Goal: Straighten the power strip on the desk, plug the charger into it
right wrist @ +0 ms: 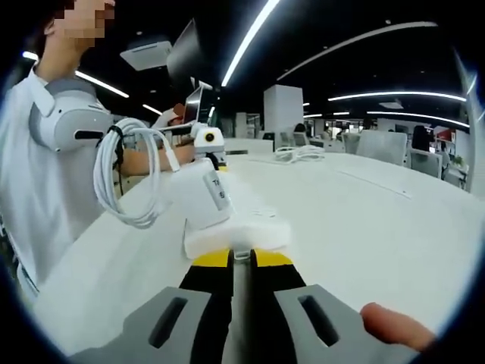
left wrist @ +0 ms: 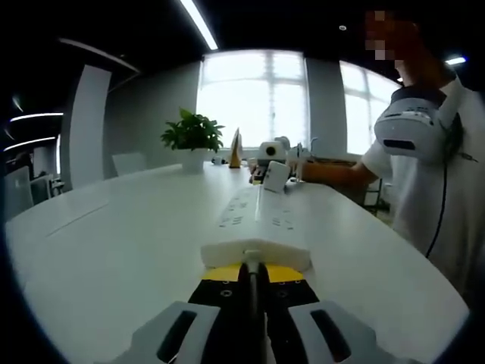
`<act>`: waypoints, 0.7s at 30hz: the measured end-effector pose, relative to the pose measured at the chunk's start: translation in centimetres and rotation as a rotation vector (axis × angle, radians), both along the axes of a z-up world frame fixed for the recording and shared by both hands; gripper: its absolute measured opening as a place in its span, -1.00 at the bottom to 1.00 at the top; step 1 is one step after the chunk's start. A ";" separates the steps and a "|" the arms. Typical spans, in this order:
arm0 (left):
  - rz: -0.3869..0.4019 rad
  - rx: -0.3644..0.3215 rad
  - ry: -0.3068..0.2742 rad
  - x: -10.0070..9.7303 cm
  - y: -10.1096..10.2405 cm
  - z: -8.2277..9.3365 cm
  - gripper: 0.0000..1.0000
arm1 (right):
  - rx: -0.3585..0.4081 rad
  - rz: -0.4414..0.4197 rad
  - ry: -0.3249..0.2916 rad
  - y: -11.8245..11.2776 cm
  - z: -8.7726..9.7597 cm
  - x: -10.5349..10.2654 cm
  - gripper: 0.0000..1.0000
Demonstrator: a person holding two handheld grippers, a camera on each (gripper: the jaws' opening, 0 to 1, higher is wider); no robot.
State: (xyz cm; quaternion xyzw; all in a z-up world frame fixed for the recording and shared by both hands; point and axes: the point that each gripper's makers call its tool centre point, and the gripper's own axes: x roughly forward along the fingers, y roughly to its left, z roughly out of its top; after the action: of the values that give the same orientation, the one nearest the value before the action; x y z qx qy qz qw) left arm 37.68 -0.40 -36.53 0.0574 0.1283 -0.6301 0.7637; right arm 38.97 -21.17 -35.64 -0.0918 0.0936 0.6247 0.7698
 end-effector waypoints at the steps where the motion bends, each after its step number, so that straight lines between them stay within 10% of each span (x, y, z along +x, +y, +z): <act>1: 0.002 0.000 0.000 0.0 0.0 0.0 -0.77 | 0.000 0.000 0.000 0.0 0.0 0.0 -0.83; 21: -0.005 0.000 0.000 1.4 -0.6 0.0 -0.77 | -0.001 -0.030 0.002 -0.8 -0.1 1.0 -0.83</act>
State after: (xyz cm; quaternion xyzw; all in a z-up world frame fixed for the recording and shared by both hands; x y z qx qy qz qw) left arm 39.13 -0.95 -36.52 0.0577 0.1280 -0.6320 0.7622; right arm 39.98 -21.93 -35.72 -0.0902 0.0959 0.6131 0.7790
